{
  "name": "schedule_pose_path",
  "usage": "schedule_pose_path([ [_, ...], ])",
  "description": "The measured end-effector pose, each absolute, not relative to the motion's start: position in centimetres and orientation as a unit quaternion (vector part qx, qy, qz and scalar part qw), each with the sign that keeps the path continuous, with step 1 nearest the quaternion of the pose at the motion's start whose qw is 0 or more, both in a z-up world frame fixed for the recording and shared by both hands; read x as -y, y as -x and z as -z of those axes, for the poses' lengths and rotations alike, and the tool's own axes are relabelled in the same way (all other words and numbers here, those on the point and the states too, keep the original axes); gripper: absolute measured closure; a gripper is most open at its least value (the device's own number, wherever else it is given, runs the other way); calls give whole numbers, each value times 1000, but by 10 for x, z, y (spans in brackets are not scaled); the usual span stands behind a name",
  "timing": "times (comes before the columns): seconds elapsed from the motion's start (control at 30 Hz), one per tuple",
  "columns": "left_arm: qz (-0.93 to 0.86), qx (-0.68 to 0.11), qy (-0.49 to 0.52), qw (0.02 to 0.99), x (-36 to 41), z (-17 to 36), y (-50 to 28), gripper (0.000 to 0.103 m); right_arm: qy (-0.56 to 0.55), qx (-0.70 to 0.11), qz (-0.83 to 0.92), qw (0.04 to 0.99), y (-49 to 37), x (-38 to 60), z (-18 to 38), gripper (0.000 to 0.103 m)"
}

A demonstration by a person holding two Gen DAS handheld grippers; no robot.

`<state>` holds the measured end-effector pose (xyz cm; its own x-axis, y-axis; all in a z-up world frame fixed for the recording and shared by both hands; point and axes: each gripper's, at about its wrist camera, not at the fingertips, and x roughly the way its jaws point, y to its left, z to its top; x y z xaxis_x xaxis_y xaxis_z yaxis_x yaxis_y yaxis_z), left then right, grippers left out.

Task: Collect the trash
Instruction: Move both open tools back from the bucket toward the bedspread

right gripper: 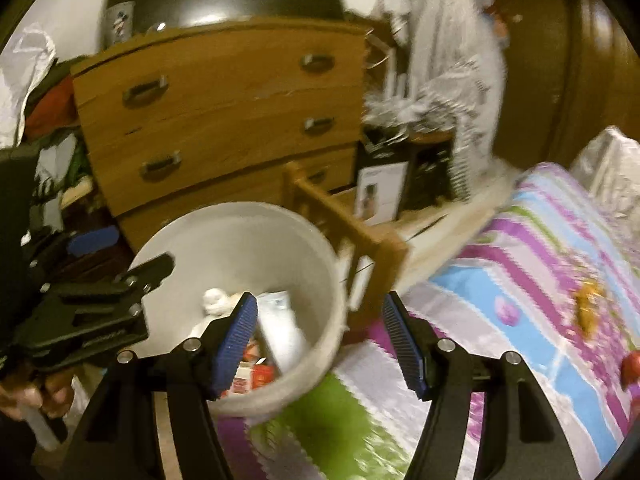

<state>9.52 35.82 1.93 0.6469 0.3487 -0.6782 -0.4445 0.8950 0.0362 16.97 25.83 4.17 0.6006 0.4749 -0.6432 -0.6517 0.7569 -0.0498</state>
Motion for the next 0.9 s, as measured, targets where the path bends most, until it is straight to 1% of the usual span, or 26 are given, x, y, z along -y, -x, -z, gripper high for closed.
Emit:
schedule_pose_path([
  [0.03, -217, -352, 69, 908, -354, -20, -92, 25, 135, -295, -312, 893, -163, -248, -46, 30],
  [0.07, -215, -345, 71, 911, -348, -21, -88, 24, 129, -281, -306, 900, -157, -239, -50, 29],
  [0.17, -214, -327, 80, 917, -337, -23, -80, 23, 118, -258, -293, 913, -142, -217, -57, 29],
  [0.33, -193, -328, 104, 919, -325, -22, -70, 22, 110, -259, -284, 917, -127, -193, -60, 28],
  [0.4, -189, -327, 102, 920, -320, -22, -66, 19, 110, -261, -283, 916, -122, -188, -60, 27],
  [0.67, -178, -325, 91, 925, -305, -22, -61, 16, 98, -266, -280, 917, -114, -174, -60, 27],
  [0.9, -206, -318, 89, 921, -305, -21, -59, 16, 103, -280, -293, 909, -113, -182, -58, 24],
])
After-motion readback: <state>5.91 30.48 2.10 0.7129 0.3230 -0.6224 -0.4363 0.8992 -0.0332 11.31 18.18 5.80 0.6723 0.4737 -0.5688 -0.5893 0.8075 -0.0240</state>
